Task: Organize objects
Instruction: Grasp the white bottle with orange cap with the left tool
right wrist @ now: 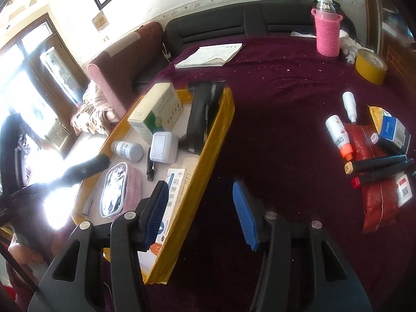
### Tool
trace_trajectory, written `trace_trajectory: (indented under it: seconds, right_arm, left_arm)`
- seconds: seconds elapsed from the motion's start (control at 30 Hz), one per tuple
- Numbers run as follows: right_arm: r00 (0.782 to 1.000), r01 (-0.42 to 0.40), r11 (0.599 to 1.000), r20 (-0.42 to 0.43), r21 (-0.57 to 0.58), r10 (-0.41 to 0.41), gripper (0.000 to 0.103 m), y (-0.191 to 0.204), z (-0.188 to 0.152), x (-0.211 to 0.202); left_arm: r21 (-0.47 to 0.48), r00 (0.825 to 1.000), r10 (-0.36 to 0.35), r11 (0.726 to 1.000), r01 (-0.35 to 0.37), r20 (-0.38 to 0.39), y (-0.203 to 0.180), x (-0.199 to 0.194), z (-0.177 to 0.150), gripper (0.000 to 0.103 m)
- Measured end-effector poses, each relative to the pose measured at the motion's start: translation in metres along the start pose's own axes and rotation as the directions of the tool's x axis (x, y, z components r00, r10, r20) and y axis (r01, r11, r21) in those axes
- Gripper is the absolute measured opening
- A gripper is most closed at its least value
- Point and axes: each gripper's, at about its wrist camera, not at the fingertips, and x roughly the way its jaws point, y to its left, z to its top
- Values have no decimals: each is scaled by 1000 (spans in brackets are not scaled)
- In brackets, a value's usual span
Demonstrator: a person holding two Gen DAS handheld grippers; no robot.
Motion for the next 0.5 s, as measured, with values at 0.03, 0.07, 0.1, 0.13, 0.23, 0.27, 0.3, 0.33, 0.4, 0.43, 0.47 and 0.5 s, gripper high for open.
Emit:
trace_trajectory:
  seconds: [0.03,0.07,0.1,0.13,0.23,0.27,0.3,0.33,0.4,0.43,0.47,0.5]
  right_arm:
    - [1000,-1,1000,2,8,1,50,-4,-1,-1]
    - [1000,-3,1000,5,19,3,50,-8,-2,-3]
    - [1000,-6,999,9,32,6,50,-13,-3,-4]
    - [1000,-10,999,12,44,9,50,-17,-5,-7]
    - [1000,-11,998,30,67,9,50,-31,-14,-16]
    - [999,-8,997,35,72,6,50,-36,-17,-19]
    - [999,-6,997,37,79,4,50,-41,-20,-22]
    - [999,-7,996,37,87,4,50,-46,-23,-25]
    - [999,-6,994,37,108,2,50,-60,-28,-31]
    - [999,-2,993,42,118,-3,50,-67,-30,-35]
    - [999,5,992,48,128,-11,50,-75,-32,-39]
    - [998,10,990,55,139,-18,50,-83,-32,-44]
  left_arm:
    - [3,1000,-3,1000,3,24,-4,-9,-3,83]
    - [5,999,-8,1000,8,49,-9,-19,-6,83]
    - [8,997,-18,1000,17,72,-15,-28,-10,83]
    - [13,995,-32,999,31,90,-21,-36,-13,83]
    - [28,987,-92,996,89,130,-43,-52,-22,84]
    - [35,984,-113,993,109,135,-51,-55,-25,85]
    - [43,981,-138,990,133,135,-60,-57,-29,85]
    - [49,978,-157,987,152,135,-68,-58,-33,85]
    - [78,974,-188,981,179,126,-84,-58,-41,85]
    - [90,973,-198,978,187,123,-92,-57,-44,85]
    - [100,971,-206,976,194,122,-99,-57,-48,85]
    - [113,970,-211,974,198,117,-107,-55,-52,85]
